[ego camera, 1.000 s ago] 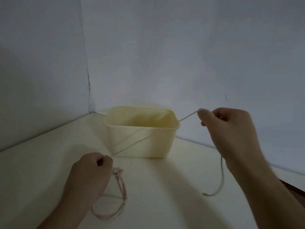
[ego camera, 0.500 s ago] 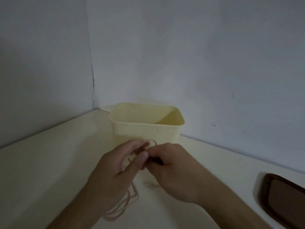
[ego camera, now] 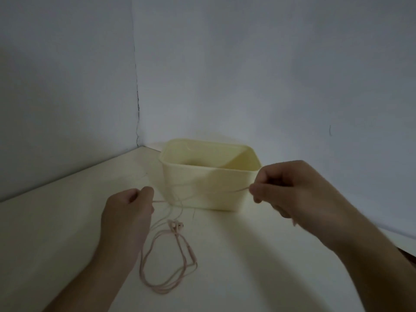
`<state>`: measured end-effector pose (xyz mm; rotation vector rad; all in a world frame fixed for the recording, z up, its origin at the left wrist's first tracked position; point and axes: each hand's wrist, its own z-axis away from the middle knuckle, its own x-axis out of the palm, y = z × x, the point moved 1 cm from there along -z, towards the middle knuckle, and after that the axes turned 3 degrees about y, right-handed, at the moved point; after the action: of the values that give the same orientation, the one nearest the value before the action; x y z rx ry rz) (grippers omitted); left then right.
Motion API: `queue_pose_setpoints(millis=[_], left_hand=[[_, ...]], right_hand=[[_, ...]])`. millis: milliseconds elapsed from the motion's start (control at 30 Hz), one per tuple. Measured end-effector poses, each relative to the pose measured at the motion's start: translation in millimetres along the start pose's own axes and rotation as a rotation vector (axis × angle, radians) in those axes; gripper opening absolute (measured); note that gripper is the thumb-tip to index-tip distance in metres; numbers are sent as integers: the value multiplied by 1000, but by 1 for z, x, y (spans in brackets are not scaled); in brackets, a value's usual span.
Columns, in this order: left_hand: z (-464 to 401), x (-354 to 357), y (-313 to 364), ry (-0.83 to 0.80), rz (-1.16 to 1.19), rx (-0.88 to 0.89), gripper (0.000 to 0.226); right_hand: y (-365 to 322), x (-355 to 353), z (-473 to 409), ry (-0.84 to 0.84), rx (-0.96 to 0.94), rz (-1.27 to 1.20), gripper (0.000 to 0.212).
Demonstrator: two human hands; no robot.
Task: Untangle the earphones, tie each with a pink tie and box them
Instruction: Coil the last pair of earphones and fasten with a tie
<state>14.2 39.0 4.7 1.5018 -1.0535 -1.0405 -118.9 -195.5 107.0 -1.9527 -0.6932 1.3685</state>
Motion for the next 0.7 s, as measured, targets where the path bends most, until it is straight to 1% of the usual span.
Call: queue_pose_setpoints(millis=[67, 100, 133, 167, 200, 233, 267, 300, 333, 367, 400, 433, 467, 500, 533, 600, 700], left_hand=[[0, 1, -2, -56, -73, -32, 39], [0, 3, -3, -92, -135, -21, 38], [0, 4, -4, -112, -204, 3, 36], [1, 5, -4, -98, -266, 50, 30], [3, 5, -2, -62, -313, 118, 26], [4, 4, -1, -15, -337, 224, 33], [5, 3, 2, 5, -330, 370, 44], [8, 2, 6, -28, -297, 511, 47], [11, 1, 10, -118, -216, 611, 39], [19, 0, 15, -287, -95, 611, 26], [26, 2, 17, -506, 29, 527, 23], [34, 5, 17, -695, 124, 429, 34], [40, 9, 17, -816, 151, 353, 43], [44, 13, 17, -885, 177, 301, 44], [47, 15, 17, -902, 223, 254, 43], [45, 18, 13, -856, 298, 208, 39], [37, 15, 13, -715, 348, 246, 34]], right_hand=[[-1, -3, 1, -8, -1, -186, 25], [-1, -2, 2, -15, -23, -229, 22], [-1, 0, 1, -24, -56, -219, 20], [-1, 3, 1, -35, -92, -161, 19], [-2, 6, 1, -52, -124, -75, 19], [-2, 10, 1, -77, -143, 9, 19], [-3, 14, 1, -107, -145, 65, 18], [-4, 19, 2, -135, -138, 96, 17], [-6, 24, 2, -155, -136, 117, 16], [-7, 29, 3, -169, -141, 134, 15], [-8, 34, 3, -174, -148, 146, 15], [-9, 38, 3, -174, -159, 148, 16], [-8, 42, 3, -173, -169, 143, 18], [-8, 44, 3, -168, -175, 134, 20], [-8, 46, 3, -158, -179, 119, 21], [-7, 46, 2, -106, -179, 93, 18], [-5, 41, -1, -4, -160, 137, 15]])
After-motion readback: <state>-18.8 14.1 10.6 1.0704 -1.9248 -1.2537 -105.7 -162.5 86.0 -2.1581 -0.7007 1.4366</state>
